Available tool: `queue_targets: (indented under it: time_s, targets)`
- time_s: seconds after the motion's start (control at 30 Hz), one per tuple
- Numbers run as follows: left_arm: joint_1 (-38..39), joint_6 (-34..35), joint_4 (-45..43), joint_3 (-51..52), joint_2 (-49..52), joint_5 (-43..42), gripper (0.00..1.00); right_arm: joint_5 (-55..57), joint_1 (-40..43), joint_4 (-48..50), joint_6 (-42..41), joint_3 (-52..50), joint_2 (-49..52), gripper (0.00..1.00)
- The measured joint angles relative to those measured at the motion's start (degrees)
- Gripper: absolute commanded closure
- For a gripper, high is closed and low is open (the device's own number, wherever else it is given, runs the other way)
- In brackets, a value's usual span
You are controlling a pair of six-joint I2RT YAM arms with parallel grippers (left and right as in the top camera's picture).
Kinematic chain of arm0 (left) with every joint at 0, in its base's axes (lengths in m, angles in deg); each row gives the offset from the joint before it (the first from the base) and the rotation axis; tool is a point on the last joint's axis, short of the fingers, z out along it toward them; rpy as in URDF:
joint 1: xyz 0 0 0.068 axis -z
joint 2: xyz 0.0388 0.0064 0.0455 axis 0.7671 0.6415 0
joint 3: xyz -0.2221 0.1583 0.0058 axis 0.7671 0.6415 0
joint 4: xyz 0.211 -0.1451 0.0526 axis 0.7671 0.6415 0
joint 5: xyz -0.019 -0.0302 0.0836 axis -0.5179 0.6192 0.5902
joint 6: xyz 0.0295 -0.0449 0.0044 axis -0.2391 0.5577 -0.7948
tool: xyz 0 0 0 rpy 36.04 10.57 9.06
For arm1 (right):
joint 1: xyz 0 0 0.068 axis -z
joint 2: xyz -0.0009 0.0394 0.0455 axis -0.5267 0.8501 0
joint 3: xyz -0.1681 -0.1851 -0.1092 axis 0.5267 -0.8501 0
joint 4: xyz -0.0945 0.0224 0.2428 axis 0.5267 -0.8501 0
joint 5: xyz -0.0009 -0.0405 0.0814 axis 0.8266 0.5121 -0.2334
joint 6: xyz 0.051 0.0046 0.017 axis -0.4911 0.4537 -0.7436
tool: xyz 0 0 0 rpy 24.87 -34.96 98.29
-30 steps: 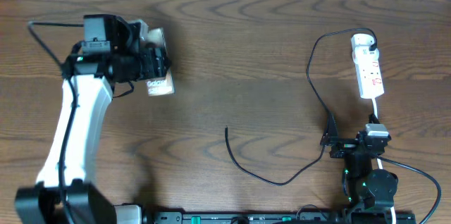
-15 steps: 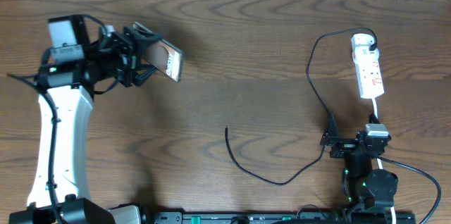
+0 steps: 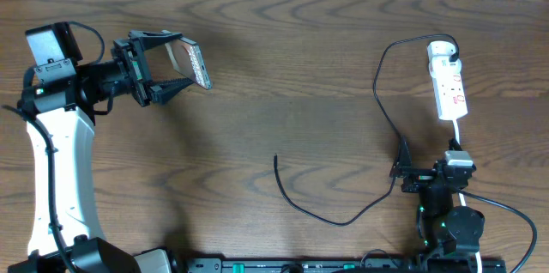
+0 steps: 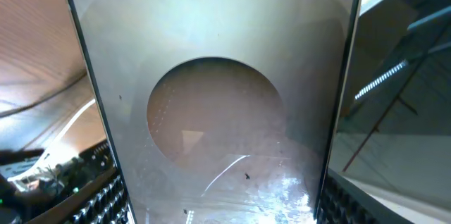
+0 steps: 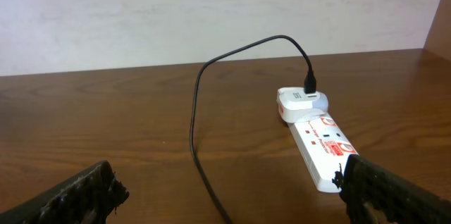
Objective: Plug charger to phone and switch on socket
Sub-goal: 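Lift the phone with the left gripper and tilt it upright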
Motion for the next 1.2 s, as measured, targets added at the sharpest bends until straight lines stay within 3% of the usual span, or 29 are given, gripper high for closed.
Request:
queue_targets:
  time_s: [0.63, 0.87, 1.2]
  targets:
    - [0.09, -0.13, 0.0, 0.02, 0.0, 1.36, 0.93, 0.0, 0.0, 0.0, 0.0, 0.0, 0.0, 0.01]
    - [4.52, -2.91, 4.85, 0.02, 0.0, 18.6, 0.93, 0.0, 0.0, 0.02, 0.0, 0.0, 0.0, 0.01]
    - [13.09, -5.25, 14.86, 0.11, 2.01, 51.15, 0.93, 0.0, 0.0, 0.02, 0.0, 0.0, 0.0, 0.01]
